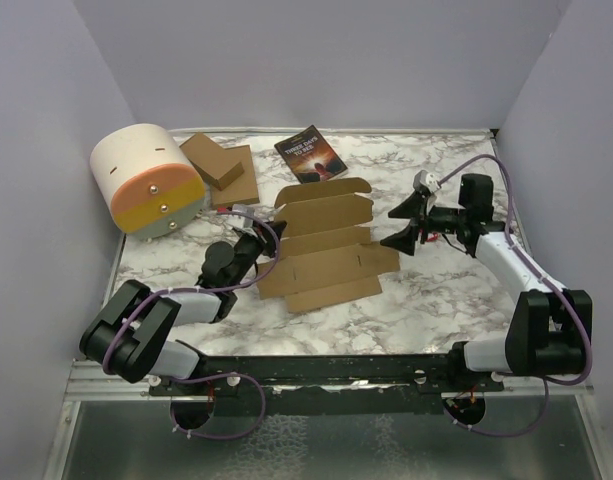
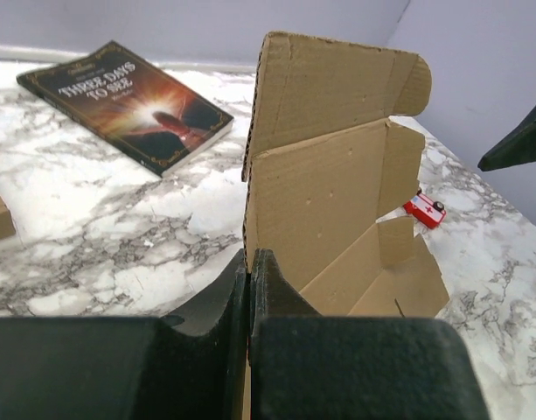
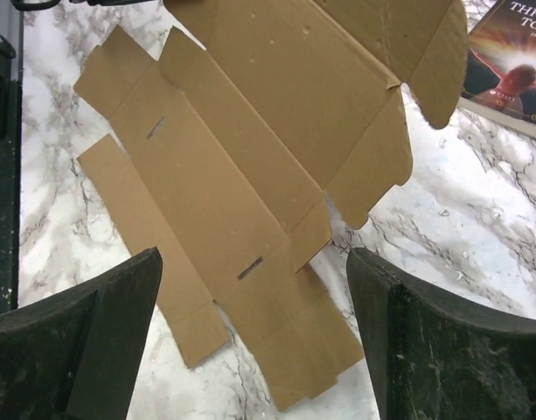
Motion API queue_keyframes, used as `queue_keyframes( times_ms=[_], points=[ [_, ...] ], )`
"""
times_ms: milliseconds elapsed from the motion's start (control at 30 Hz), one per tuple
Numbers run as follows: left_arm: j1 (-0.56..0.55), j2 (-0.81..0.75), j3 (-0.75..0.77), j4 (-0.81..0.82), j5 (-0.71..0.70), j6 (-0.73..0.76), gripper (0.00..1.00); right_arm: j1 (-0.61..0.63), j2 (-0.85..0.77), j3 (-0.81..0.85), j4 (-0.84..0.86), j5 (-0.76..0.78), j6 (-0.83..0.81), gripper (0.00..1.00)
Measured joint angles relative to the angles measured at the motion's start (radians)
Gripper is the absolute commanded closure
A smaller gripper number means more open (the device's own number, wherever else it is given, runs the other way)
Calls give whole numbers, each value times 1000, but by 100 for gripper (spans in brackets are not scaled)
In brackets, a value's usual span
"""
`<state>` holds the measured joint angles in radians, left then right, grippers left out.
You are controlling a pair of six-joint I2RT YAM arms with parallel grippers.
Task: Fold the paper box
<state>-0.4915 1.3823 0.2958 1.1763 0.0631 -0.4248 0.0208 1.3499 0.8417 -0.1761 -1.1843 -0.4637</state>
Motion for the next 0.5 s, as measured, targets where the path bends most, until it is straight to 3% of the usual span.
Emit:
queue_keyframes(
  times_ms=[333,367,500],
  points=[
    [0,17,7,124,77,134,100,-22,-6,14,21,-47,40,8],
    [0,23,10,130,91,143,100,-23,-6,19,21,-56,40,1],
    [1,58,27,160,180,198,100,-25,-2,100,3,-106,13,1]
  ],
)
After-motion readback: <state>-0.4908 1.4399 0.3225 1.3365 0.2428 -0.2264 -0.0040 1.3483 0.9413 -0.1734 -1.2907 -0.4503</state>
